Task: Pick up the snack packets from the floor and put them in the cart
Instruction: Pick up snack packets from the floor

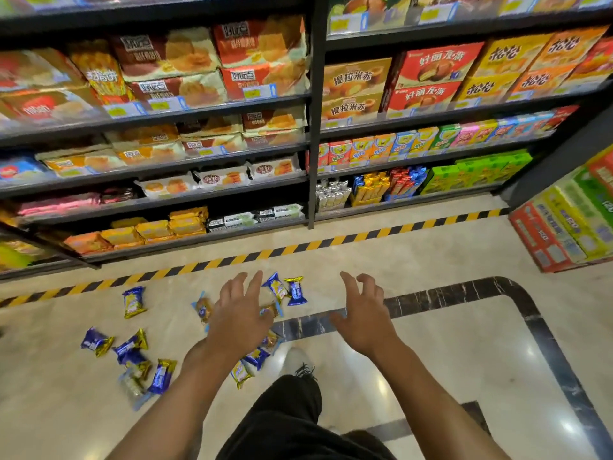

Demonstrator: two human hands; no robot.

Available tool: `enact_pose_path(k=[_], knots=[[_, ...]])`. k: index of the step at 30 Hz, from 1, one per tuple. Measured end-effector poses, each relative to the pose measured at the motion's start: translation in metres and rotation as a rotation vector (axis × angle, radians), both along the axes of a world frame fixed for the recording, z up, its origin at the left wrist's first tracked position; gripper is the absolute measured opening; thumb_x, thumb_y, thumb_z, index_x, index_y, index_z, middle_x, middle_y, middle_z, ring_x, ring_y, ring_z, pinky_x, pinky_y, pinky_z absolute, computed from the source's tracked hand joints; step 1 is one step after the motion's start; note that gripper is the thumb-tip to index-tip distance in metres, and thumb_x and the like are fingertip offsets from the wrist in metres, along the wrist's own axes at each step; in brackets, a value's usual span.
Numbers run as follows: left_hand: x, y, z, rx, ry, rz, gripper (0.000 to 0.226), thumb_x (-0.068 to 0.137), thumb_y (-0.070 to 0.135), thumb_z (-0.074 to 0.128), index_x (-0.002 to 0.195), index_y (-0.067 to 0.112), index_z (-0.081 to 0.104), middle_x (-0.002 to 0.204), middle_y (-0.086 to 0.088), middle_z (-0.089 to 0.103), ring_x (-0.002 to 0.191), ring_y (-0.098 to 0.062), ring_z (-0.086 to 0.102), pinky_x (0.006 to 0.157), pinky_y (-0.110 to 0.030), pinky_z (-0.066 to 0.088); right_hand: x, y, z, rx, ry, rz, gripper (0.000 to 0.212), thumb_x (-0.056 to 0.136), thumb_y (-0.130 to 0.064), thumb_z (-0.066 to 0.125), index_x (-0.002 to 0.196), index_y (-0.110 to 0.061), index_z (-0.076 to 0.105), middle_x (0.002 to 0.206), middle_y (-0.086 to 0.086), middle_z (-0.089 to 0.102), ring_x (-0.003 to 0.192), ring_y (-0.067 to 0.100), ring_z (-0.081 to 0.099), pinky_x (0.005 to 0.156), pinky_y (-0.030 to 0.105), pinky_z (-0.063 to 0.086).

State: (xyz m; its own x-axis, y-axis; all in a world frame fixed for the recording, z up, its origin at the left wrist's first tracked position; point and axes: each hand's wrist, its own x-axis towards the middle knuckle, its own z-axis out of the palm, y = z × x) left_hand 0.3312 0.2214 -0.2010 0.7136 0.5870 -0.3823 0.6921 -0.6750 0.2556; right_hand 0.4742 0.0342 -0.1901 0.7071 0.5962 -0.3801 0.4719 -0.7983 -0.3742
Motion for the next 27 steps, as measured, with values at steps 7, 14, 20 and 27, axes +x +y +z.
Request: enact_pose_path(k=[7,14,20,27], knots=[[0.031,0.034,0.000,-0.068,-0.009,0.079,0.081,0.096,0.042,0.055,0.159,0.029,0.005,0.164,-0.005,0.007,0.149,-0.029,0.006,0.116,-0.046,0.025,0.041,0.052,-0.009,-0.015,0.037,0.109,0.080,0.091,-0.041,0.061,0.154,-0.024,0.015,0.150,0.010,0.020,0.135,0.031,0.026,0.103,0.042,0.038],[0.057,0.049,-0.011,-0.055,-0.011,0.170,0.077,0.098,0.043,0.052,0.159,0.026,0.008,0.163,-0.007,0.013,0.148,-0.032,0.011,0.114,-0.045,0.027,0.084,0.092,-0.021,-0.023,0.070,0.218,0.079,0.089,-0.038,0.062,0.153,-0.024,0.018,0.149,0.010,0.022,0.134,0.033,0.027,0.103,0.042,0.039],[0.078,0.051,-0.034,-0.066,0.069,0.308,0.079,0.094,0.041,0.055,0.158,0.027,0.011,0.163,-0.007,0.013,0.147,-0.032,0.016,0.113,-0.043,0.030,0.118,0.124,-0.065,-0.034,0.175,0.324,0.073,0.088,-0.029,0.064,0.150,-0.028,0.025,0.146,0.005,0.024,0.133,0.029,0.029,0.100,0.036,0.040],[0.110,0.062,-0.074,-0.176,-0.040,0.657,0.075,0.092,0.031,0.060,0.156,0.029,0.021,0.160,-0.007,0.017,0.145,-0.032,0.018,0.114,-0.043,0.025,0.168,0.163,-0.117,0.099,0.269,0.311,0.066,0.087,-0.019,0.066,0.146,-0.022,0.037,0.142,0.003,0.026,0.129,0.025,0.028,0.101,0.035,0.039]])
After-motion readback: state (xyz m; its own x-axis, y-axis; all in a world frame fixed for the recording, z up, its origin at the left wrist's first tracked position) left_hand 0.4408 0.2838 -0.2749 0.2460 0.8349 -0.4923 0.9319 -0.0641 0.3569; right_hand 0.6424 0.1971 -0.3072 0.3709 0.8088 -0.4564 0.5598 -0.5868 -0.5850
